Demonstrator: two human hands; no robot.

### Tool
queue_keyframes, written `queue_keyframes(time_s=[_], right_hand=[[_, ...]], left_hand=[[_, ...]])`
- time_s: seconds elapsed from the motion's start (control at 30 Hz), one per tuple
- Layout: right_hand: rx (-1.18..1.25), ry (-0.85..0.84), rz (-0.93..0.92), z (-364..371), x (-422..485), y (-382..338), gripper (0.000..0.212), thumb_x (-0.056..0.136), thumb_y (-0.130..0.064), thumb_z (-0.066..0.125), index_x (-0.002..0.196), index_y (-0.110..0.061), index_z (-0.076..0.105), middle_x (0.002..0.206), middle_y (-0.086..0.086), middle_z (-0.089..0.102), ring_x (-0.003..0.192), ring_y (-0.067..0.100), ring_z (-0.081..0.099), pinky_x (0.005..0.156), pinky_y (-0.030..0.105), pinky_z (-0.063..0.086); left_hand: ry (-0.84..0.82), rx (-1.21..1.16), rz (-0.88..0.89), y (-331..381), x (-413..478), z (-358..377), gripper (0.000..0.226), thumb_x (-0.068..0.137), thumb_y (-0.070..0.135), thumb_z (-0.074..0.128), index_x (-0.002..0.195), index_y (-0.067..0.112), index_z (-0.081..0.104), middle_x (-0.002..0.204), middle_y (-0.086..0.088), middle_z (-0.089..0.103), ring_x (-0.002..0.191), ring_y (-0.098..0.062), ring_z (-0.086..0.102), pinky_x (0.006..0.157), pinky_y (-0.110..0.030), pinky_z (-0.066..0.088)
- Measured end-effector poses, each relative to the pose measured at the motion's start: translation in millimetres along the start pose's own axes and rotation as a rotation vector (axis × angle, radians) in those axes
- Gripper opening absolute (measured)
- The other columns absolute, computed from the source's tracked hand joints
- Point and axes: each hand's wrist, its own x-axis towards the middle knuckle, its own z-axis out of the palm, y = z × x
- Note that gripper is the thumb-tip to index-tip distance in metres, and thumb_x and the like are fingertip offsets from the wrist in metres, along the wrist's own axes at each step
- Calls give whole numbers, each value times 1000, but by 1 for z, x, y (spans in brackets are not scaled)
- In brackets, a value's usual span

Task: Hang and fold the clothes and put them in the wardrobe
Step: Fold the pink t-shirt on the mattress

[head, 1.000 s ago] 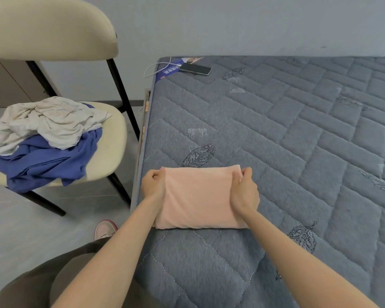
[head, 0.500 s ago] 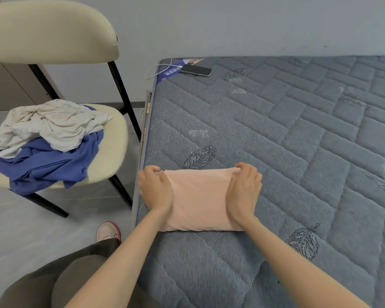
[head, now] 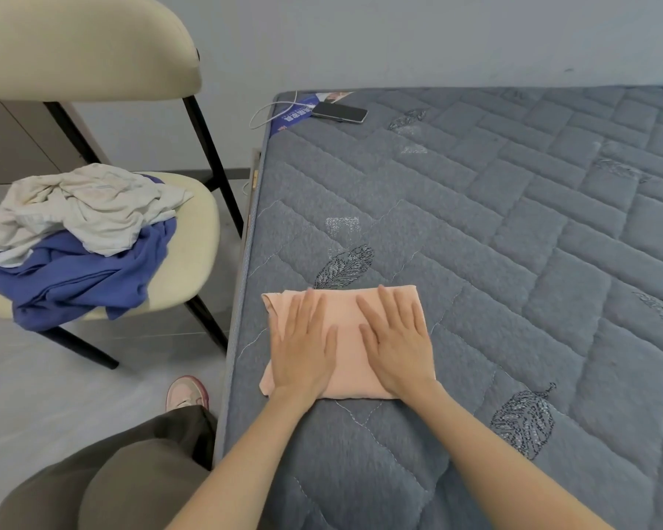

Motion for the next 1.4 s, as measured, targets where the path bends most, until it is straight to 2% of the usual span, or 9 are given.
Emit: queue_keyframes(time_s=[0.1, 0.23, 0.33, 0.43, 0.53, 0.67, 0.87, 1.1, 1.4], right_hand=[[89, -15, 124, -1, -5, 10, 58, 93, -52, 11, 147, -38, 28, 160, -2, 12, 146, 30, 12, 114, 52, 14], [269, 54, 251, -7, -8, 14, 57, 98, -44, 32, 151, -28, 18, 160, 8, -3, 132, 33, 36, 104, 41, 34], [309, 71, 343, -11, -12, 11, 61, 98, -40, 38, 152, -25, 13, 156, 17, 14, 125, 36, 36, 102, 41, 32], [345, 89, 385, -11, -17, 6, 61, 98, -39, 38, 152, -25, 12, 133, 16, 39, 110, 33, 42, 93, 40, 36], [434, 55, 442, -15, -16, 2, 61, 98, -40, 36, 152, -32, 7, 116, 10, 43, 92, 31, 50, 75, 36, 39], [445, -2, 475, -19, -17, 1, 59, 100, -43, 32, 152, -35, 4, 114, 7, 42, 74, 26, 45, 68, 33, 35], [497, -67, 507, -25, -8, 6, 56, 100, -45, 27, 151, -37, 5, 122, 13, 54, 108, 38, 53, 91, 42, 39], [651, 1, 509, -40, -12, 0, 55, 100, -44, 32, 150, -35, 13, 127, 14, 59, 116, 36, 53, 96, 43, 38], [786, 82, 288, -102, -6, -50, 53, 100, -40, 35, 150, -34, 19, 140, 6, 51, 126, 33, 46, 105, 44, 32]], left_hand=[[-16, -94, -136, -13, 2, 0, 59, 95, 47, 5, 151, 30, 5, 158, 12, -5, 146, -15, -7, 116, -45, -1], [10, -258, -126, -18, -4, -3, 53, 102, 30, 23, 152, 21, 8, 159, 2, -4, 144, -22, 7, 117, -38, 15], [32, -298, -232, -18, -9, -7, 54, 101, 29, 29, 151, 22, 11, 157, -9, 6, 132, -30, 21, 110, -40, 19], [61, -390, -375, -15, -8, -14, 63, 98, 27, 40, 151, 13, 8, 140, -22, 28, 122, -37, 30, 104, -43, 23], [43, -433, -441, -12, -2, -24, 68, 97, 25, 44, 148, 2, 7, 131, -30, 40, 120, -41, 40, 100, -43, 29], [-24, -447, -504, -7, 2, -33, 46, 99, 30, 38, 132, -1, 31, 125, -25, 53, 114, -41, 51, 88, -41, 39], [-64, -514, -522, -10, 5, -31, 42, 99, 39, 37, 121, 4, 37, 121, -21, 57, 112, -40, 53, 84, -41, 39], [-38, -753, -504, -21, 3, -47, 44, 96, 37, 44, 128, 6, 39, 126, -17, 55, 114, -35, 52, 85, -36, 37], [154, -928, -444, -57, -21, -120, 45, 97, 38, 45, 131, 10, 38, 123, -7, 54, 114, -28, 52, 87, -35, 41]])
